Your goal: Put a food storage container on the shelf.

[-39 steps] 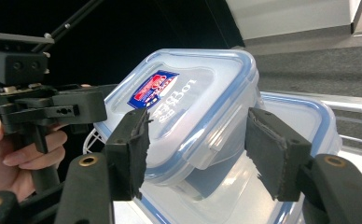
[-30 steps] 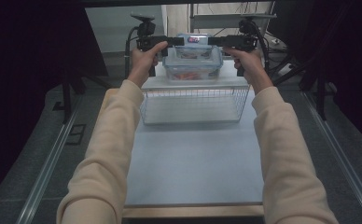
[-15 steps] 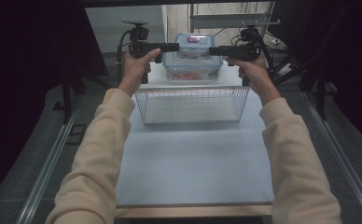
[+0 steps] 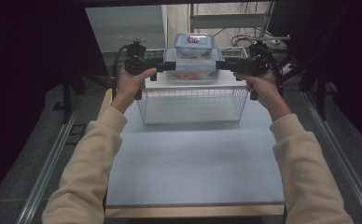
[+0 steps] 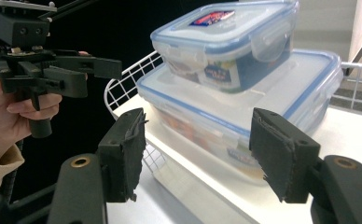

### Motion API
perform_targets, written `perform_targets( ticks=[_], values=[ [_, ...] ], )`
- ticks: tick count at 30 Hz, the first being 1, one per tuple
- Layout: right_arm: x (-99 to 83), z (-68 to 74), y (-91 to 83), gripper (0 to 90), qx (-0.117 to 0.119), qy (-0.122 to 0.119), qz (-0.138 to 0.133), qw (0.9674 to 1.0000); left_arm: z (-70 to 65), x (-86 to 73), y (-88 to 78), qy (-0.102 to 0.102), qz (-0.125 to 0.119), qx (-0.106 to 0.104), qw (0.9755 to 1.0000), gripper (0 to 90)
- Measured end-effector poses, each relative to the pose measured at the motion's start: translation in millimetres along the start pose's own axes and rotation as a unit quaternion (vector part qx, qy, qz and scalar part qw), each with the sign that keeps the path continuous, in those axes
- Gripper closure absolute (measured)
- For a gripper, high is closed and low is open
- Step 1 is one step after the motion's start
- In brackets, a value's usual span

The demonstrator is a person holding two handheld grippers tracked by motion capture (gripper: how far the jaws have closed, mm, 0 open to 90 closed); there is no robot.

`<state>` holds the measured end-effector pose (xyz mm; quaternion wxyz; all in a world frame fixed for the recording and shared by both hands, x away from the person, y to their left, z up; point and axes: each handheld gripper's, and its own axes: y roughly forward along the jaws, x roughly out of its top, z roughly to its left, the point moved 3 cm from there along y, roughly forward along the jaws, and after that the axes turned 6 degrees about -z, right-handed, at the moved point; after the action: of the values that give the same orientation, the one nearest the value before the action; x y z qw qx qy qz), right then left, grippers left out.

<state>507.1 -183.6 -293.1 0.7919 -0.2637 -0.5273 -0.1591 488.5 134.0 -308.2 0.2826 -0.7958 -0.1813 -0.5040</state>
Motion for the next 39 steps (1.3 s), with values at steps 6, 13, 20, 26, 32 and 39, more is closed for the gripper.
perform_targets(
  ticks=[6,13,20,26,32,39],
  values=[
    [-15.0,0.5,-4.9,36.7,0.010,0.000,-0.001,0.9999,-7.9,-16.9,-3.9,0.018,0.010,-0.002,0.9998,24.4],
    [-37.4,6.0,-15.4,36.9,0.022,-0.003,-0.003,0.9997,-16.9,-45.7,-10.0,0.030,0.018,-0.010,0.9993,24.7],
    [-62.0,12.3,-29.0,37.0,0.026,-0.009,-0.006,0.9996,-23.3,-77.1,-18.2,0.026,0.020,-0.018,0.9993,24.9],
    [-92.0,18.5,-41.0,37.0,0.029,-0.020,-0.001,0.9994,-29.8,-106.9,-28.8,0.024,0.023,-0.023,0.9992,24.9],
    [-126.6,20.7,-50.5,36.7,0.033,-0.015,0.010,0.9993,-35.7,-136.4,-37.7,0.019,0.025,-0.023,0.9993,24.8],
    [-164.9,22.5,-59.4,36.5,0.033,-0.017,0.024,0.9990,-41.0,-173.2,-43.8,0.011,0.043,-0.023,0.9988,24.7]
  ],
)
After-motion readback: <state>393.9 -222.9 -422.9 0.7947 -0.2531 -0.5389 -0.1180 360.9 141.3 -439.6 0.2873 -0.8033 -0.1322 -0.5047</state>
